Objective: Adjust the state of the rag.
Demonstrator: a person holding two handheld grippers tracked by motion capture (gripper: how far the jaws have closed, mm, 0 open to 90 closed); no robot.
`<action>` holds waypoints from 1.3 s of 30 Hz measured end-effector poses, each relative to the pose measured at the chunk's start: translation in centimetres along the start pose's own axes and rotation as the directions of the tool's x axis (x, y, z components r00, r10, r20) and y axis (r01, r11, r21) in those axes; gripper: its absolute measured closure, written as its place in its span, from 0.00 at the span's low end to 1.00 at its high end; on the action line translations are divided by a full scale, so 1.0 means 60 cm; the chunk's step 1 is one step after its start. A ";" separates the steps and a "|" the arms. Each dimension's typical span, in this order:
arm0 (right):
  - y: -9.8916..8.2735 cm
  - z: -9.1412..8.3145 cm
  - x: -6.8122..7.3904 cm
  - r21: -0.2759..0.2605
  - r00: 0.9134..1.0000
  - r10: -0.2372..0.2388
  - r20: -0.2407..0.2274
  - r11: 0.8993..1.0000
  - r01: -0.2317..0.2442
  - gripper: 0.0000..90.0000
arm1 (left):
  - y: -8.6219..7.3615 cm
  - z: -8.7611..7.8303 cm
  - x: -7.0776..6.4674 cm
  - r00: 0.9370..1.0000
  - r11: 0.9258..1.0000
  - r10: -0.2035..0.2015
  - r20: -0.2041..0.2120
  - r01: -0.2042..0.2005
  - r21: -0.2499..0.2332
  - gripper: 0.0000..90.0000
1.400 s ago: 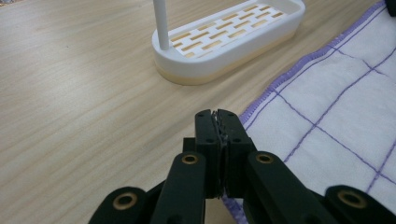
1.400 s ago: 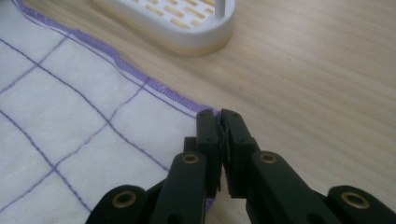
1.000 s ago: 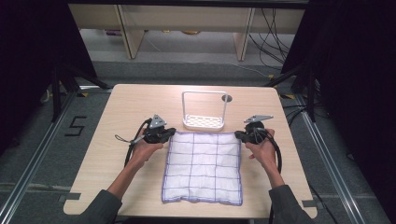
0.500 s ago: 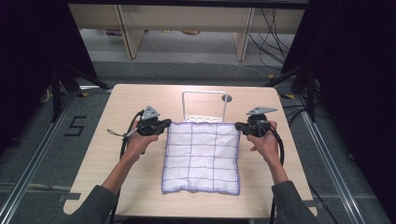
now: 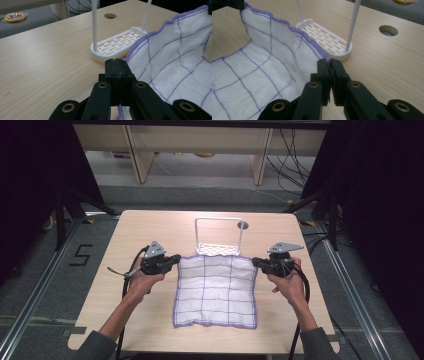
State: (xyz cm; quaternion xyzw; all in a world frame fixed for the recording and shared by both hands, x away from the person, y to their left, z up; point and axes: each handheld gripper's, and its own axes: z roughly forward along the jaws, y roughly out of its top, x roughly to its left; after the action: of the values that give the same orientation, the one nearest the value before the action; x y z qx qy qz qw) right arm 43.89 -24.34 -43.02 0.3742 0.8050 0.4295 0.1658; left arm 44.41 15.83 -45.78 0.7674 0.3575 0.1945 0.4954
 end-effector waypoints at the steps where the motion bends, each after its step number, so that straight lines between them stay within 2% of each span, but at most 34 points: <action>1: -0.002 -0.004 0.001 0.008 1.000 -0.001 -0.002 1.000 0.001 0.97 | -0.002 -0.005 -0.003 1.000 1.000 0.003 -0.001 -0.003 0.000 0.98; 3: -0.007 -0.005 0.008 0.004 1.000 0.010 -0.010 1.000 -0.010 0.97 | -0.007 -0.015 -0.008 1.000 1.000 0.005 0.010 -0.005 -0.010 0.98; 4: -0.009 -0.007 0.009 0.004 1.000 -0.011 -0.003 1.000 0.011 0.96 | -0.009 -0.020 -0.012 1.000 1.000 0.007 0.016 -0.007 -0.012 0.98; 6: -0.012 -0.015 0.020 0.007 1.000 0.001 -0.012 1.000 0.000 0.97 | -0.014 -0.032 -0.018 1.000 1.000 0.018 0.024 -0.018 -0.013 0.98; 8: -0.014 -0.024 0.028 0.004 0.999 -0.028 -0.015 1.000 0.028 0.96 | -0.017 -0.042 -0.024 0.999 0.999 0.030 0.028 -0.029 -0.013 0.98; 10: -0.018 -0.035 0.041 -0.005 1.000 -0.021 -0.020 1.000 0.021 0.96 | -0.020 -0.054 -0.032 0.999 0.999 0.028 0.036 -0.028 -0.020 0.98; 11: -0.019 -0.039 0.042 -0.014 0.998 -0.054 -0.023 0.998 0.053 0.96 | -0.022 -0.060 -0.036 0.999 0.999 0.025 0.041 -0.024 -0.022 0.98; 12: -0.022 -0.045 0.049 -0.012 0.998 -0.050 -0.027 0.999 0.049 0.96 | -0.023 -0.066 -0.040 0.999 0.999 0.031 0.044 -0.030 -0.027 0.98; 14: -0.027 -0.052 0.055 -0.025 0.997 -0.074 -0.029 0.997 0.073 0.97 | -0.026 -0.079 -0.049 0.998 0.999 0.033 0.048 -0.032 -0.032 0.98; 16: -0.033 -0.061 0.065 -0.019 0.998 -0.054 -0.041 0.998 0.053 0.97 | -0.030 -0.093 -0.058 0.997 0.998 0.044 0.061 -0.042 -0.040 0.98; 19: -0.040 -0.067 0.070 -0.025 0.997 -0.070 -0.043 0.997 0.069 0.96 | -0.038 -0.109 -0.071 0.996 0.998 0.050 0.070 -0.047 -0.046 0.98; 20: -0.049 -0.075 0.080 -0.012 0.997 -0.050 -0.054 0.999 0.049 0.96 | -0.045 -0.118 -0.079 0.996 0.998 0.050 0.080 -0.046 -0.049 0.98; 21: -0.051 -0.075 0.079 -0.015 0.995 -0.079 -0.058 0.997 0.078 0.96 | -0.048 -0.121 -0.083 0.995 0.998 0.052 0.084 -0.048 -0.047 0.98; 22: -0.054 -0.077 0.083 -0.015 0.996 -0.065 -0.053 0.998 0.065 0.96 | -0.053 -0.125 -0.088 0.994 0.998 0.055 0.091 -0.051 -0.046 0.98; 23: -0.058 -0.078 0.083 -0.018 0.995 -0.082 -0.054 0.997 0.081 0.96 | -0.058 -0.128 -0.094 0.994 0.998 0.058 0.096 -0.054 -0.041 0.98; 24: -0.063 -0.080 0.090 -0.011 0.997 -0.061 -0.057 0.998 0.061 0.96 | -0.063 -0.131 -0.098 0.992 0.998 0.062 0.107 -0.059 -0.039 0.98; 29: -0.081 -0.084 0.103 0.013 0.993 -0.094 -0.069 0.995 0.095 0.96 | -0.093 -0.142 -0.113 0.987 0.996 0.083 0.137 -0.084 0.003 0.98; 33: -0.104 -0.083 0.109 0.052 0.992 -0.106 -0.073 0.993 0.110 0.96 | -0.120 -0.144 -0.116 0.988 0.995 0.080 0.135 -0.087 0.045 0.98; 34: -0.110 -0.083 0.111 0.067 0.992 -0.093 -0.085 0.993 0.099 0.96 | -0.123 -0.142 -0.118 0.988 0.996 0.074 0.136 -0.081 0.047 0.98; 39: -0.133 -0.075 0.115 0.106 0.989 -0.092 -0.113 0.989 0.104 0.95 | -0.135 -0.131 -0.125 0.985 0.989 0.107 0.137 -0.119 0.083 0.98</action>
State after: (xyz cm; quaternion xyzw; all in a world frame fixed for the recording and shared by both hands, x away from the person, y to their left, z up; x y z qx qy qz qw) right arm 32.99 -24.59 -46.55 0.3192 0.8529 0.3948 0.1220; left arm 31.40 17.19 -49.23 0.8193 0.2882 0.1545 0.4709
